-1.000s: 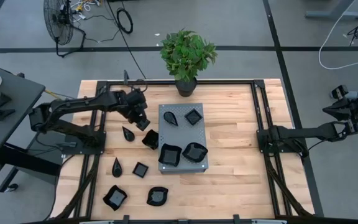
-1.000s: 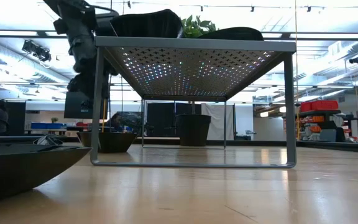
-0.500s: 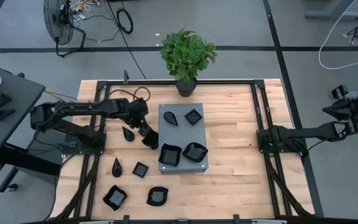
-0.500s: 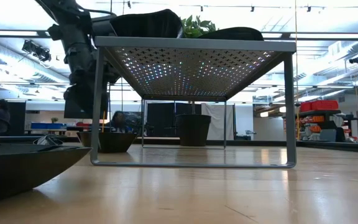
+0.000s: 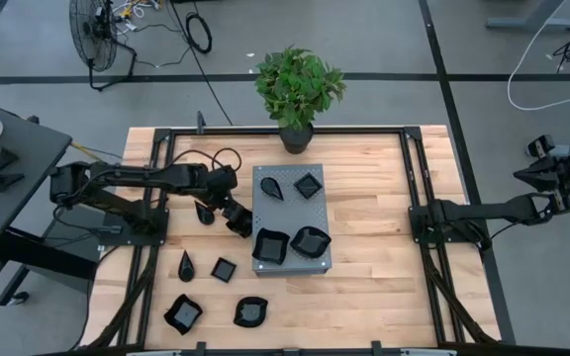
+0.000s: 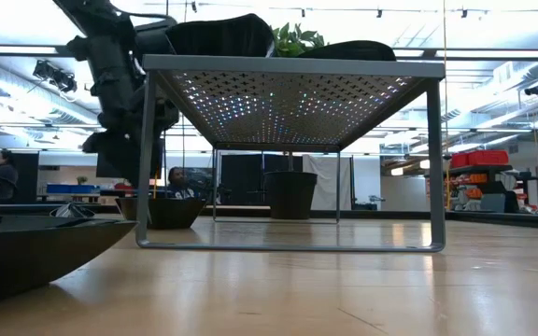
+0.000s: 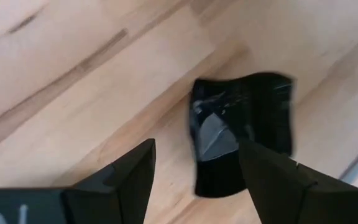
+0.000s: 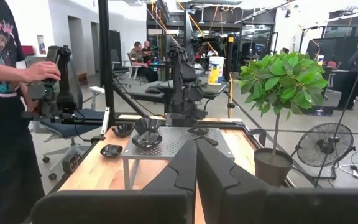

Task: Pick & Place Mini shaped plates
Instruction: Stack the black bowl on top of the black bowl on the shelf

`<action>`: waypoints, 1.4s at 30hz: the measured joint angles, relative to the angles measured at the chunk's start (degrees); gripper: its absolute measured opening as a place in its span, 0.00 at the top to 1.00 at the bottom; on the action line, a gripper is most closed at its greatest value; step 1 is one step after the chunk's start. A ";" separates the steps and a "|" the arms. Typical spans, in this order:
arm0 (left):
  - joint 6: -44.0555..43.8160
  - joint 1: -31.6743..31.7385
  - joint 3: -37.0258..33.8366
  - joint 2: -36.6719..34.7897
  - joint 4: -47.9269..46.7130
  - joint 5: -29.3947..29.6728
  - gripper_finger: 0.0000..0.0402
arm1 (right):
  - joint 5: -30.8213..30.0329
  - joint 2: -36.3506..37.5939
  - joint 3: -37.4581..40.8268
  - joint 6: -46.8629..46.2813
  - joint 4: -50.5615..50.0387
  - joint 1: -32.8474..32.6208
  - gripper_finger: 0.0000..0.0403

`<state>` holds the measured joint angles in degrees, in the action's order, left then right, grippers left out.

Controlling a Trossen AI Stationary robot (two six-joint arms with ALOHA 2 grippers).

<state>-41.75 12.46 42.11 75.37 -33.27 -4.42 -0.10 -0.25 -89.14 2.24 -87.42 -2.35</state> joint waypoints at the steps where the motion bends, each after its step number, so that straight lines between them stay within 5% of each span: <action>1: -0.52 -0.27 -0.75 0.00 0.27 0.13 0.41 | -0.01 0.00 0.00 0.00 0.00 0.02 0.96; 17: -7.44 -3.01 -8.42 0.01 11.60 3.17 0.41 | -0.01 0.00 0.01 0.00 0.00 0.01 0.96; 42: -8.01 -5.06 -8.81 2.32 15.44 2.01 0.58 | -0.01 0.00 0.01 0.00 0.01 0.02 0.96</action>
<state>-49.76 7.40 33.30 77.69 -17.83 -2.42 -0.11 -0.25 -89.13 2.24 -87.41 -2.33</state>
